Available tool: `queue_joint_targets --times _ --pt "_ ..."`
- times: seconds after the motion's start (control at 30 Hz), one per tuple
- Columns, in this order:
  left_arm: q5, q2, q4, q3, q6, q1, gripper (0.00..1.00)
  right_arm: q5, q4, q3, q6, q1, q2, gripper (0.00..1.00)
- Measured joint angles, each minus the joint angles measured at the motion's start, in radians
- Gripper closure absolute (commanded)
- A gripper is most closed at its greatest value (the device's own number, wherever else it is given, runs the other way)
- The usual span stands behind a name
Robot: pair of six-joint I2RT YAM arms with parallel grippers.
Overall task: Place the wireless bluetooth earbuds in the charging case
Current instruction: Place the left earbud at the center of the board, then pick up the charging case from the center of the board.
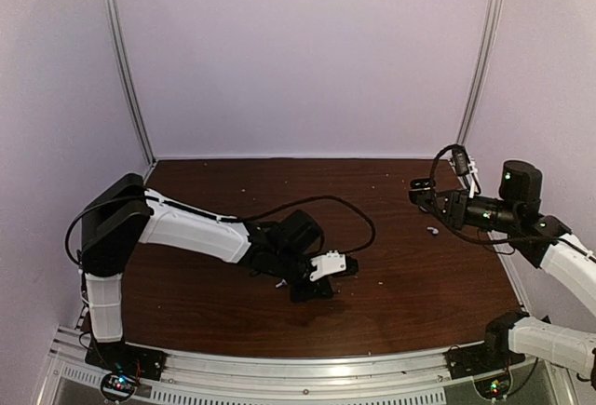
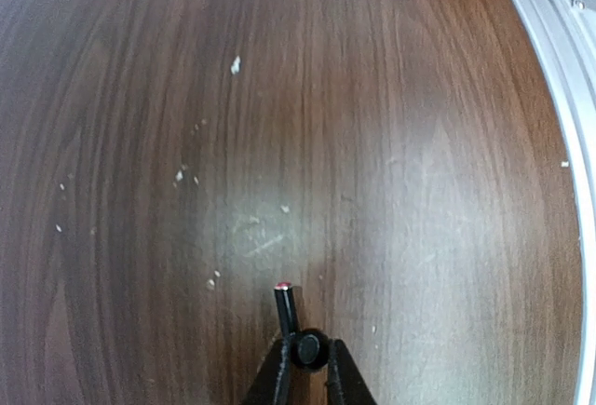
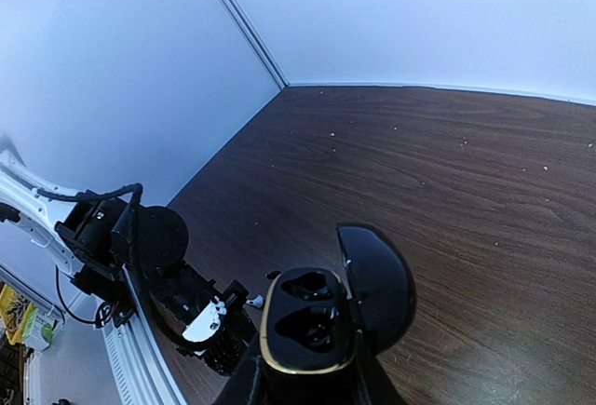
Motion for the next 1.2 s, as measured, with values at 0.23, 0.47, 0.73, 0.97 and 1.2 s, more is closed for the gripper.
queue_joint_targets --times 0.23,0.47,0.73,0.97,1.2 --pt "-0.009 0.001 -0.019 -0.039 0.019 0.000 0.87 -0.019 0.005 -0.007 0.005 -0.001 0.000 1.00" --pt "-0.020 -0.011 0.097 -0.119 0.019 0.000 0.66 -0.056 0.027 -0.038 0.008 -0.001 -0.014 1.00" --pt "-0.041 -0.077 0.284 -0.275 -0.022 0.000 0.54 -0.095 0.072 -0.044 0.015 0.000 -0.036 1.00" --pt "-0.021 -0.154 0.583 -0.492 -0.093 0.000 0.53 -0.117 0.101 -0.052 0.027 0.002 -0.055 1.00" --pt "0.014 -0.107 0.873 -0.578 -0.195 0.000 0.54 -0.129 0.108 -0.055 0.033 0.004 -0.056 1.00"
